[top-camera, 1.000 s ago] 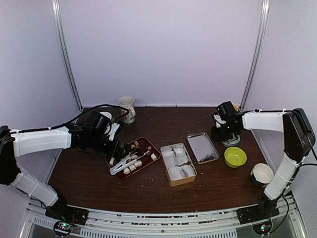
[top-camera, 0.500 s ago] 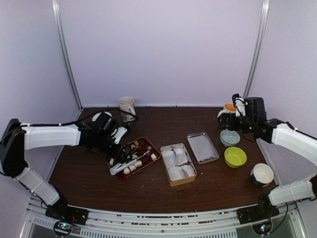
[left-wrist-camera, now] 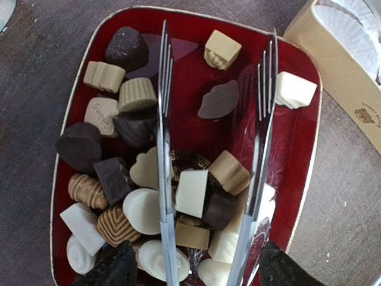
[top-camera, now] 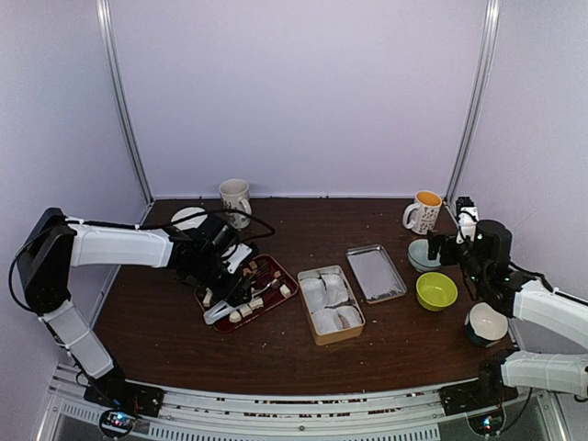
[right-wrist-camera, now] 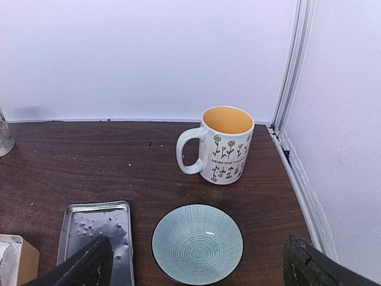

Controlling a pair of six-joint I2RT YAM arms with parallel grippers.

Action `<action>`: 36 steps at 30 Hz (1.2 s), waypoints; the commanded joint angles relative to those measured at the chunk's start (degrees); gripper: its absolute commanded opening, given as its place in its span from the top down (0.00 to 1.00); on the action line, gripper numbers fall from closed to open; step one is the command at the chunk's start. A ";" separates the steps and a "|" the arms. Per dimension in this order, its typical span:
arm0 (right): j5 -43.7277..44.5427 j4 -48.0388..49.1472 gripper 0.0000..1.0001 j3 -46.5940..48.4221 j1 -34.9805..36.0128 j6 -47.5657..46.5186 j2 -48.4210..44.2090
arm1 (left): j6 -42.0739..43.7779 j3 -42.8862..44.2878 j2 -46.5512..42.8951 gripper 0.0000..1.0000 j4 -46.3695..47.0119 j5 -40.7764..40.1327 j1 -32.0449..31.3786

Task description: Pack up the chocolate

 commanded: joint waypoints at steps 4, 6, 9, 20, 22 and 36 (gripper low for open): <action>5.04 8.16 0.01 -3.04 -0.31 -1.97 -0.71 | 0.36 1.29 1.12 0.31 -0.89 -0.78 -0.88; 5.49 10.68 0.01 -4.86 -0.29 -2.41 -1.15 | 0.17 1.16 1.63 0.33 -0.89 -0.79 -0.89; 6.22 13.56 0.02 -6.84 -0.34 -2.86 -1.70 | -0.03 1.00 1.96 0.37 -0.89 -0.72 -1.04; 7.07 17.59 0.02 -8.85 -0.29 -3.96 -0.79 | -2.14 1.20 3.71 0.47 0.59 -0.87 -2.73; 7.65 19.20 0.02 -9.49 -0.29 -4.14 -0.11 | -2.34 1.40 3.91 0.55 0.48 -1.79 -2.90; 7.96 32.47 0.00 -13.06 -0.41 -4.91 8.58 | -5.32 -1.64 -10.50 0.66 -1.07 -2.80 -3.08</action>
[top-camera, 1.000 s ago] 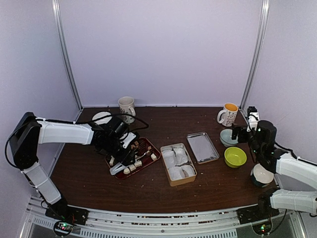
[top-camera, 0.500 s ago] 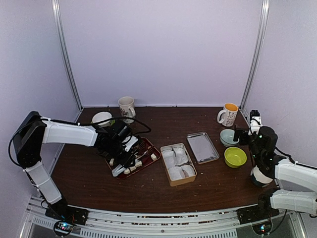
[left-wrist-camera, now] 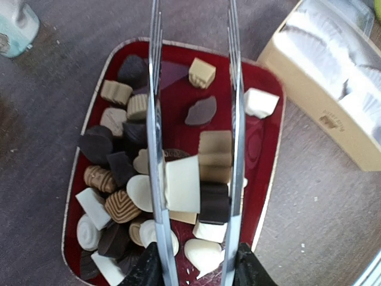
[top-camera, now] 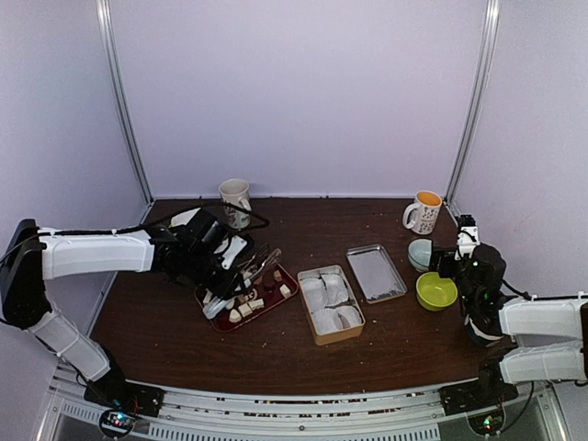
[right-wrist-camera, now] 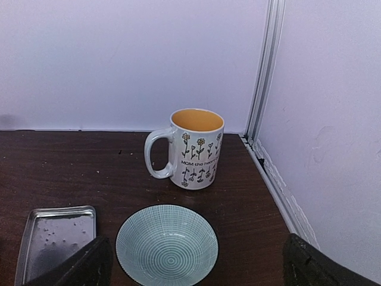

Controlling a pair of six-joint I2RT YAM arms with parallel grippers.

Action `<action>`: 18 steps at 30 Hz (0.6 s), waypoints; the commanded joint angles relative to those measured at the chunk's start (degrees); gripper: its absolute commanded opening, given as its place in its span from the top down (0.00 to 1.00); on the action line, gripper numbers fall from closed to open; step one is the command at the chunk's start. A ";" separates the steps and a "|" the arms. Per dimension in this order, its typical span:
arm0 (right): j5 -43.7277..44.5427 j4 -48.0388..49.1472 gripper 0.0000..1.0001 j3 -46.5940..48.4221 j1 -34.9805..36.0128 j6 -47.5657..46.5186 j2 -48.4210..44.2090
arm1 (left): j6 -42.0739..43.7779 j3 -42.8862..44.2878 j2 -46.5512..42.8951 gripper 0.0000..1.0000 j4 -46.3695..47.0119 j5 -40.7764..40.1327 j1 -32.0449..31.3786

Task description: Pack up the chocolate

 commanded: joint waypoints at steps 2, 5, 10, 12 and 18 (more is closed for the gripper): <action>0.83 5.31 0.00 -0.16 -0.36 -0.88 1.52 | -2.25 -0.07 -4.05 0.66 -0.55 0.72 -0.26; 0.95 4.18 0.00 0.52 -0.36 -0.71 1.87 | -2.94 -0.79 -4.76 0.66 -0.57 1.40 -0.26; 0.93 4.35 0.00 0.53 -0.36 -0.85 1.90 | -3.80 -1.06 -2.64 0.66 -0.01 2.12 -0.32; 0.97 4.34 0.00 0.46 -0.36 -0.79 1.81 | -4.41 -1.40 -0.84 0.65 1.49 2.21 -0.24; 0.91 4.44 0.00 0.37 -0.36 -0.83 1.80 | -7.49 -1.40 5.86 0.64 6.01 1.76 -0.26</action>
